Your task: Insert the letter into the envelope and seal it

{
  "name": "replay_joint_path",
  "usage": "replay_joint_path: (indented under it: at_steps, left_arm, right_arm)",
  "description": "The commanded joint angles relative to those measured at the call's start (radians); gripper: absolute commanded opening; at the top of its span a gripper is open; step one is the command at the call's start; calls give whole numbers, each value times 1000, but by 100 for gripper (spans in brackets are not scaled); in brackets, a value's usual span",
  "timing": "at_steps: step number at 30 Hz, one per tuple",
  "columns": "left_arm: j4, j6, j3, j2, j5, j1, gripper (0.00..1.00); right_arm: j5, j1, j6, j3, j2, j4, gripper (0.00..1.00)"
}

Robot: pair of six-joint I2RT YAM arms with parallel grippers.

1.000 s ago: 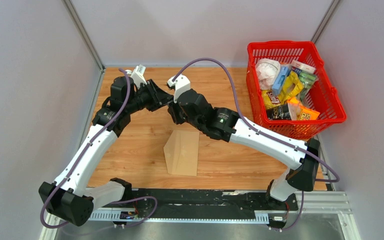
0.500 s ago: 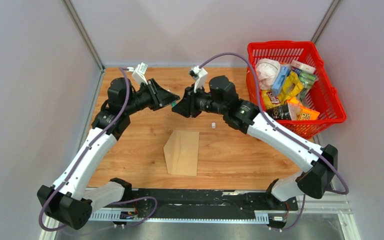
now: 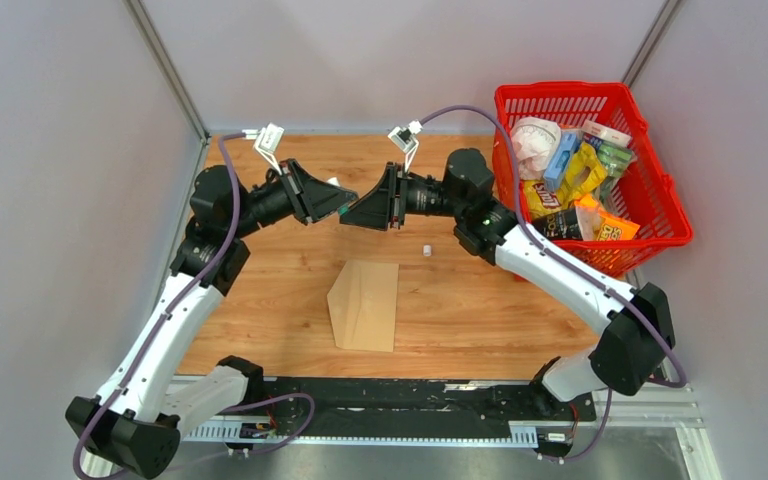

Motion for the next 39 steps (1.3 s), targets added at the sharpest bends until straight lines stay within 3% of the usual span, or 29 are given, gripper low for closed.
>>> replay_joint_path:
  at_steps: [1,4,9,14,21,26,31,34,39]
  left_arm:
    - [-74,65,66,-26,-27,-10,0]
    - [-291,99,131,3,-167,-10,0]
    - [-342,45,152,35,-256,-10,0]
    - [-356,24,163,60,-290,-10,0]
    - [-366,13,163,69,-318,-10,0]
    - [-361,5,160,68,-310,-10,0]
    - [-362,18,163,61,-299,-9,0]
    - [-341,27,160,61,-276,-10,0]
    - [-258,42,131,46,-180,-10,0]
  right_arm:
    - [133,11,-88,45,-25,-132,48]
    - [414,89,-304,97,-69,-369,61]
    - [908,267,-510,181,-54,-552,62]
    - [1154,376,-589,281,32,-633,59]
    - [1323,441,-612,453,153,-748,45]
    - [1340,445,-614,479,174,-754,38]
    - [1253,416,-597,448,144,-738,17]
    - [1077,355,-545,392,90,-701,9]
    - [600,177,-391,209,-29,-508,4]
